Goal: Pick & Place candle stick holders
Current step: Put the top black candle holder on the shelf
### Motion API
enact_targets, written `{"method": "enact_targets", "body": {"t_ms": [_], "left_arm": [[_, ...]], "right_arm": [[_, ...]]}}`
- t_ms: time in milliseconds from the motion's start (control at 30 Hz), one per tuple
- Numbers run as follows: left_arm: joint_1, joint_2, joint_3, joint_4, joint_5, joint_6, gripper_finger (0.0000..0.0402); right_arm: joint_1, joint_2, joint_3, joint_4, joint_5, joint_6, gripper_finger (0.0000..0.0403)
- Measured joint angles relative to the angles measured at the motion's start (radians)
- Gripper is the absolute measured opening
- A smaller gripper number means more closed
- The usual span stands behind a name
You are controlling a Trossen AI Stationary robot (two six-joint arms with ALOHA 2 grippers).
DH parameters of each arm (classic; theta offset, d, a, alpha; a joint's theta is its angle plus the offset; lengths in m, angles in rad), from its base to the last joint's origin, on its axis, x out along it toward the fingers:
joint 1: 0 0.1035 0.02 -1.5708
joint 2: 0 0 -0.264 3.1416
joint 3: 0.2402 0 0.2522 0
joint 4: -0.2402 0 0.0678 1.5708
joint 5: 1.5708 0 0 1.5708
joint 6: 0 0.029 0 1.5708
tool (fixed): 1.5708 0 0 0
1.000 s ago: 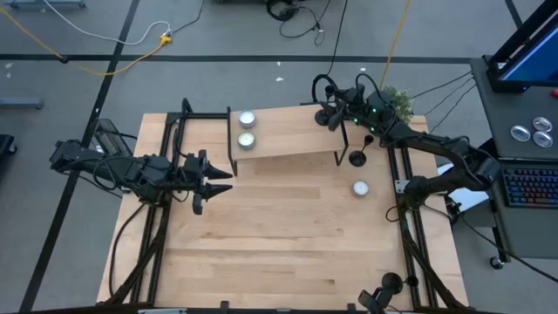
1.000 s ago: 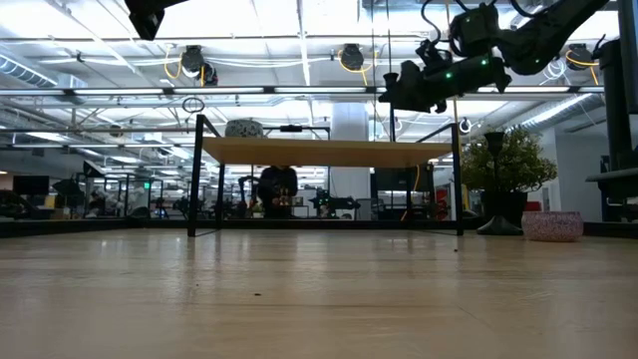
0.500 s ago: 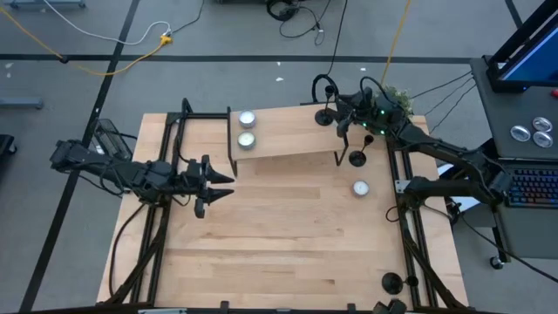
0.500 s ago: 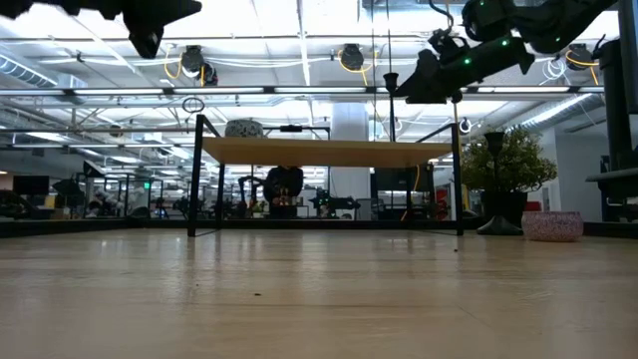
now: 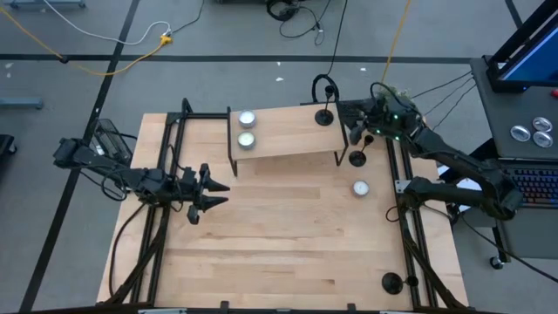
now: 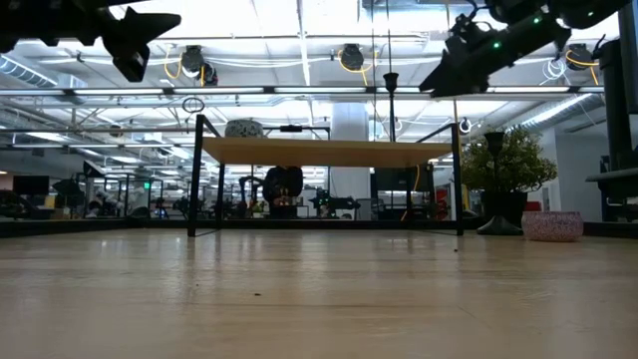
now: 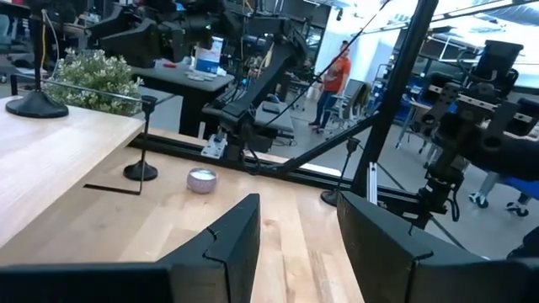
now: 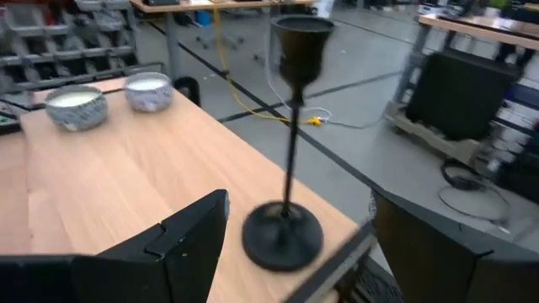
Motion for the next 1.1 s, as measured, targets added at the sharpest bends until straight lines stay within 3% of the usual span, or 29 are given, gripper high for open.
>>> {"method": "enact_targets", "body": {"t_ms": [233, 400, 633, 767, 1100], "left_arm": [[0.0, 0.0, 0.0, -0.001, 0.0, -0.002, 0.0164], [0.001, 0.0, 0.0, 0.0, 0.0, -0.003, 0.0164], [0.001, 0.0, -0.001, 0.001, -0.012, -0.024, 0.0164], [0.001, 0.0, -0.001, 0.001, -0.027, -0.027, 0.0164], [0.001, 0.0, -0.001, 0.002, -0.027, -0.044, 0.0164]], "right_arm": [[0.0, -0.105, 0.0, -0.175, 0.117, 0.01, 0.0283], [0.0, -0.161, 0.0, -0.281, 0.148, 0.117, 0.0281], [0.0, -0.208, 0.0, -0.421, 0.157, 0.249, 0.0281], [0.0, -0.221, 0.0, -0.478, 0.204, 0.265, 0.0281], [0.0, -0.237, 0.0, -0.602, 0.203, 0.345, 0.0281]]}}
